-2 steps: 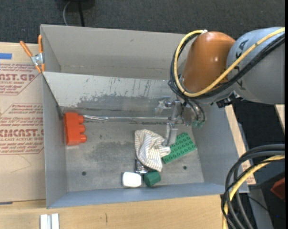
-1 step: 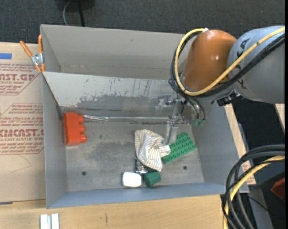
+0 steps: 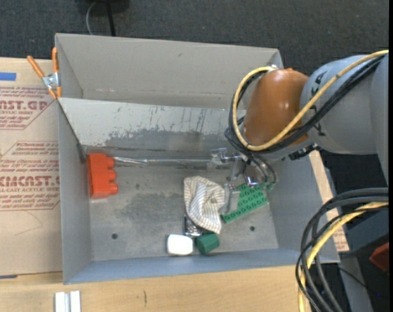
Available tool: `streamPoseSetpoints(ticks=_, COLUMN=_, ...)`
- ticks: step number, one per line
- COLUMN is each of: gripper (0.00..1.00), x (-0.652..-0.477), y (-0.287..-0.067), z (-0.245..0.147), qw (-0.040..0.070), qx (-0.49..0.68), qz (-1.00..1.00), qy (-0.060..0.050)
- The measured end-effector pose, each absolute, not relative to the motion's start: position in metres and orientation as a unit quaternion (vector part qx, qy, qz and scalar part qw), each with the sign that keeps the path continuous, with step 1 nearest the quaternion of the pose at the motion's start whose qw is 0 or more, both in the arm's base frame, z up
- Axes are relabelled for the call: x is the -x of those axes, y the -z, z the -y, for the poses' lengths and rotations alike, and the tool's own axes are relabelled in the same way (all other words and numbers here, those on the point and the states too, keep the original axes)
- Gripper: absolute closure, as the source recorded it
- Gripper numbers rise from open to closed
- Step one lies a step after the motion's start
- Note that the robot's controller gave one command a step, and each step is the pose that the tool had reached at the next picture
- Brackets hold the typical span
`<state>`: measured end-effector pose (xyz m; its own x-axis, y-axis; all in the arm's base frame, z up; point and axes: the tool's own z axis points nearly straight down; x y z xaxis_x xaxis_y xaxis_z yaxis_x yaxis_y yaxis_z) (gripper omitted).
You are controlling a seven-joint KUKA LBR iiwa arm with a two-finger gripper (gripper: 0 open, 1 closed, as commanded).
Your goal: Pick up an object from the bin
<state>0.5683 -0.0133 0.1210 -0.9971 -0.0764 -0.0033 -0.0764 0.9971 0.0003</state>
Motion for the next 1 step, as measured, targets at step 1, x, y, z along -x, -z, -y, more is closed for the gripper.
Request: streamPoseSetpoints(ticks=1, gripper=0.0, x=-0.5603, y=-0.0831, z=0.0137, qw=-0.002, qx=0.063, qz=-0.998, qy=0.0)
